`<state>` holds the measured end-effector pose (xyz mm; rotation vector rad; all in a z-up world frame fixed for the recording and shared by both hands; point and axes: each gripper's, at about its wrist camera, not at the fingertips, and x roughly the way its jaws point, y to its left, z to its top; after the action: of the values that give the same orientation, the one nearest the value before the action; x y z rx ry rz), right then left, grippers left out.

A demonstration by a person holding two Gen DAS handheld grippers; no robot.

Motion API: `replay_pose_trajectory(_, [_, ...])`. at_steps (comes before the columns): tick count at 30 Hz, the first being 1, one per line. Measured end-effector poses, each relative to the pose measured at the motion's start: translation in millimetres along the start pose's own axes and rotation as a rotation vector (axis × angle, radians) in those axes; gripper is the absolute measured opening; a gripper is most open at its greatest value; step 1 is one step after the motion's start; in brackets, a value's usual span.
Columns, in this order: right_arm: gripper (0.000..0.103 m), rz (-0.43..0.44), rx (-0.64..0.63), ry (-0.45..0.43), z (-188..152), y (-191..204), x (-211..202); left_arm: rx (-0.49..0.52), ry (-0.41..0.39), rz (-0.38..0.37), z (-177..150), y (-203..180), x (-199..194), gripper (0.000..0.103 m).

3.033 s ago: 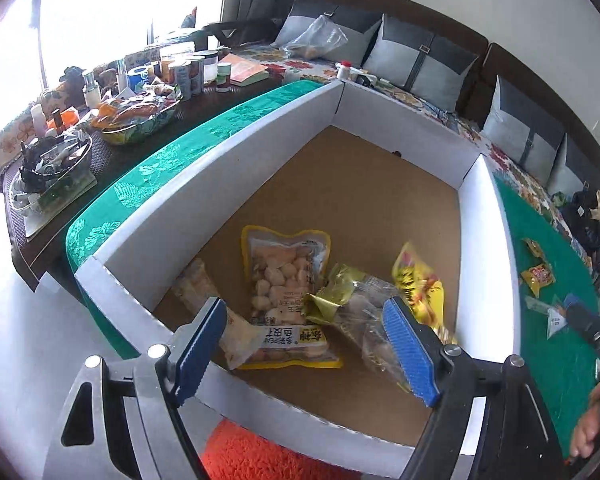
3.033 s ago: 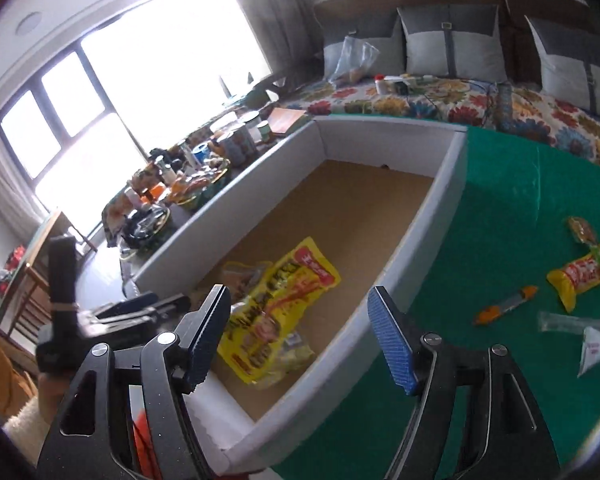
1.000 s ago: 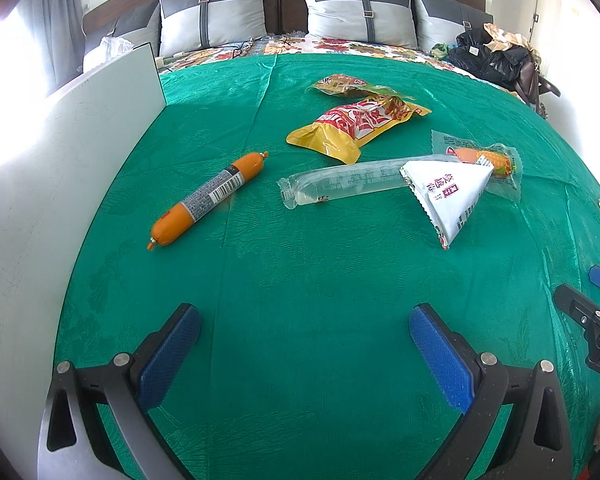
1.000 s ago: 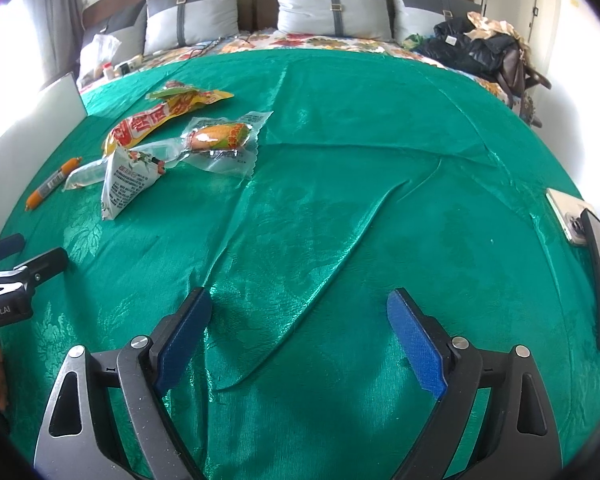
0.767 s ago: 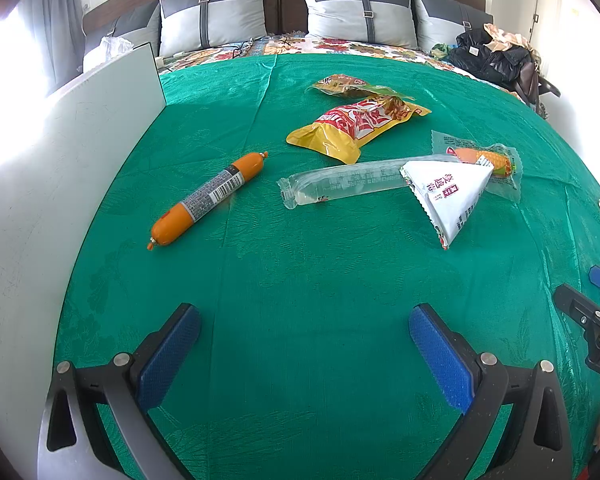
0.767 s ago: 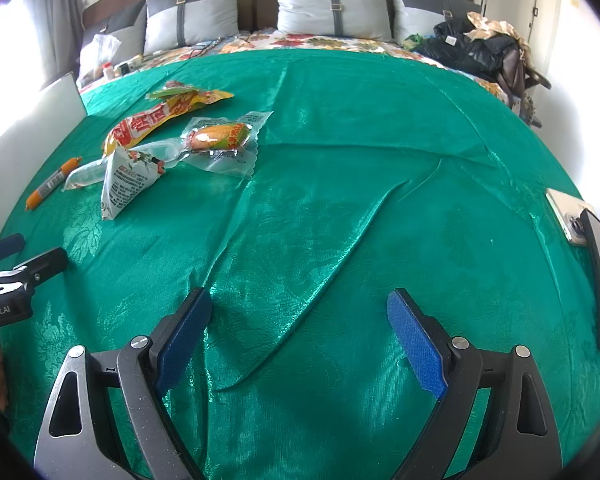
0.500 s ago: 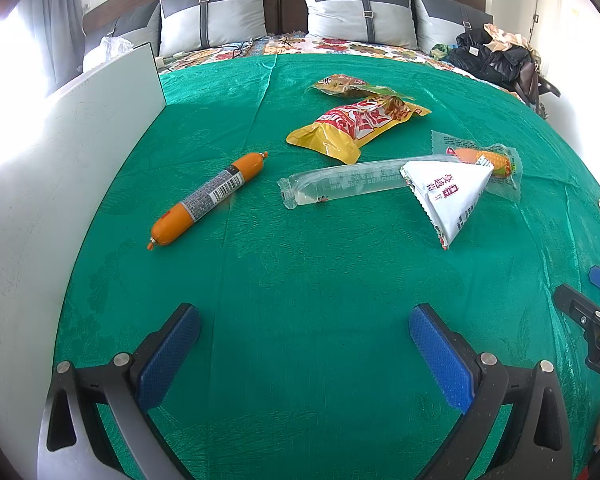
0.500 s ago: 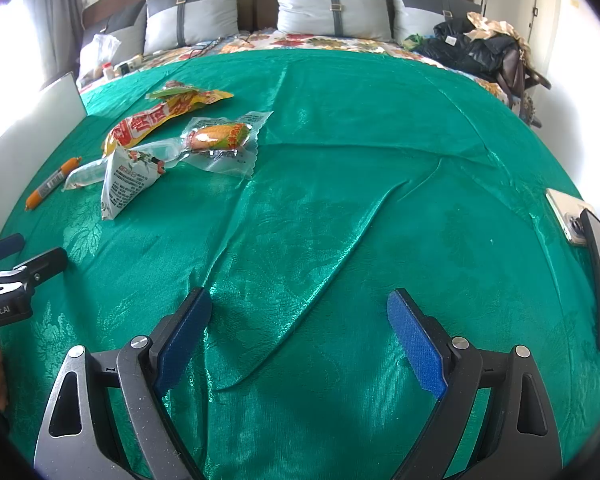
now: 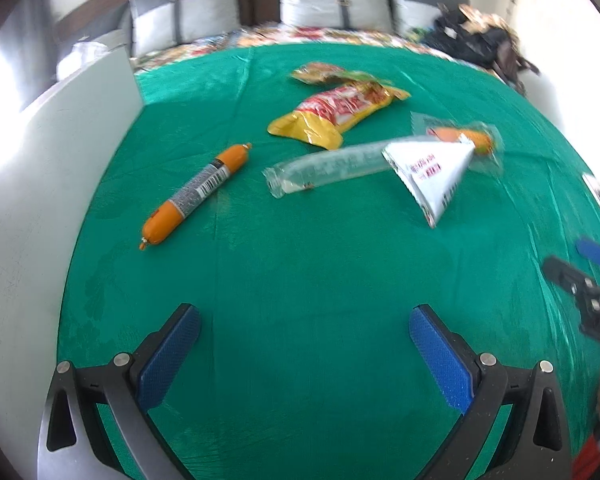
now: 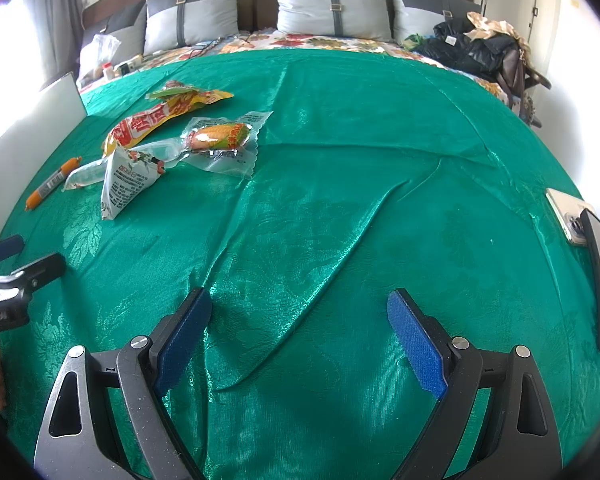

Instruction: Organize snacks

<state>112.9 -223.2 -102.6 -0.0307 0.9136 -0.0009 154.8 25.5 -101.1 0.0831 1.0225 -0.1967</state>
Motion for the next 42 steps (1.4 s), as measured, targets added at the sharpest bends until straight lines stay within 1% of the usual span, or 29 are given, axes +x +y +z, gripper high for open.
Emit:
replay_pose_trajectory(2, [0.092, 0.001, 0.000, 0.000, 0.0, 0.1, 0.1, -0.041, 0.014, 0.000, 8.1, 18.0, -2.9, 0.103])
replay_pose_trajectory(5, [0.092, 0.002, 0.000, 0.000, -0.5, 1.0, 0.2, -0.126, -0.013, -0.001, 29.4, 49.5, -8.2, 0.102])
replay_pose_trajectory(6, [0.092, 0.003, 0.000, 0.000, -0.5, 1.2, 0.2, -0.148, -0.018, 0.010, 36.2, 58.3, -7.5, 0.101])
replay_pose_trajectory(7, [0.093, 0.002, 0.000, 0.000, -0.4, 1.0, 0.2, -0.168, -0.013, 0.022, 44.8, 67.2, -4.5, 0.096])
replay_pose_trajectory(8, [0.093, 0.002, 0.000, 0.000, -0.5, 1.3, 0.2, -0.177, 0.003, 0.027, 51.0, 73.0, 0.5, 0.093])
replay_pose_trajectory(10, [0.093, 0.002, 0.000, 0.000, -0.5, 1.3, 0.3, -0.178, 0.055, 0.023, 61.4, 81.1, 15.9, 0.077])
replay_pose_trajectory(12, [0.093, 0.002, 0.000, 0.000, -0.4, 1.0, 0.2, -0.151, 0.090, 0.026, 66.4, 82.7, 27.9, 0.069])
replay_pose_trajectory(13, [0.093, 0.002, 0.000, 0.000, -0.4, 1.0, 0.2, -0.110, 0.070, 0.055, 68.1, 78.8, 28.4, 0.066])
replay_pose_trajectory(14, [0.093, 0.002, 0.000, 0.000, -0.5, 1.3, 0.3, -0.082, 0.068, 0.056, 68.0, 76.9, 29.4, 0.063])
replay_pose_trajectory(16, [0.093, 0.003, 0.000, 0.000, -0.4, 0.9, 0.3, -0.056, 0.049, 0.039, 66.9, 73.5, 27.3, 0.027])
replay_pose_trajectory(17, [0.093, 0.003, 0.000, 0.000, -0.5, 1.1, 0.3, -0.053, 0.053, 0.029, 66.0, 73.0, 28.0, 0.020])
replay_pose_trajectory(18, [0.093, 0.003, 0.000, 0.000, -0.5, 0.9, 0.3, -0.054, 0.055, 0.028, 64.0, 72.1, 27.6, 0.015])
replay_pose_trajectory(21, [0.093, 0.003, -0.001, 0.002, -0.5, 1.5, 0.4, -0.063, 0.056, 0.043, 49.8, 68.0, 20.6, 0.015])
replay_pose_trajectory(24, [0.094, 0.003, -0.002, 0.003, -0.6, 2.2, 0.5, -0.098, 0.069, 0.016, 30.2, 62.4, 5.1, 0.015])
replay_pose_trajectory(29, [0.094, 0.003, -0.002, 0.003, -0.5, 2.2, 0.5, -0.108, 0.070, -0.017, -5.8, 48.1, -19.2, 0.016])
replay_pose_trajectory(30, [0.094, 0.003, -0.003, 0.002, -0.4, 2.0, 0.5, -0.113, 0.057, -0.017, -10.7, 46.9, -21.5, 0.020])
replay_pose_trajectory(32, [0.094, 0.003, -0.002, 0.002, -0.6, 2.4, 0.4, -0.104, 0.024, -0.009, -16.3, 45.0, -22.6, 0.046])
replay_pose_trajectory(33, [0.094, 0.003, -0.003, 0.002, -0.4, 1.9, 0.5, -0.101, 0.019, 0.005, -17.3, 45.5, -21.3, 0.074])
replay_pose_trajectory(34, [0.094, 0.003, -0.003, 0.002, -0.4, 2.0, 0.5, -0.103, 0.005, 0.034, -18.6, 46.1, -19.5, 0.085])
replay_pose_trajectory(35, [0.094, 0.003, -0.002, 0.002, -0.5, 2.1, 0.5, -0.101, -0.010, 0.052, -18.5, 47.3, -17.4, 0.084])
replay_pose_trajectory(36, [0.094, 0.003, -0.003, 0.002, -0.4, 1.9, 0.5, -0.096, -0.010, 0.068, -19.0, 48.7, -13.8, 0.087])
replay_pose_trajectory(37, [0.094, 0.003, -0.002, 0.002, -0.7, 2.4, 0.3, -0.095, -0.030, 0.076, -20.1, 51.4, -13.6, 0.090])
replay_pose_trajectory(40, [0.094, 0.003, -0.003, 0.002, -0.5, 1.8, 0.5, -0.105, -0.051, 0.084, -21.0, 57.9, -11.5, 0.098])
replay_pose_trajectory(42, [0.094, 0.003, -0.003, 0.002, -0.5, 2.2, 0.3, -0.110, -0.059, 0.092, -21.3, 59.3, -9.3, 0.101])
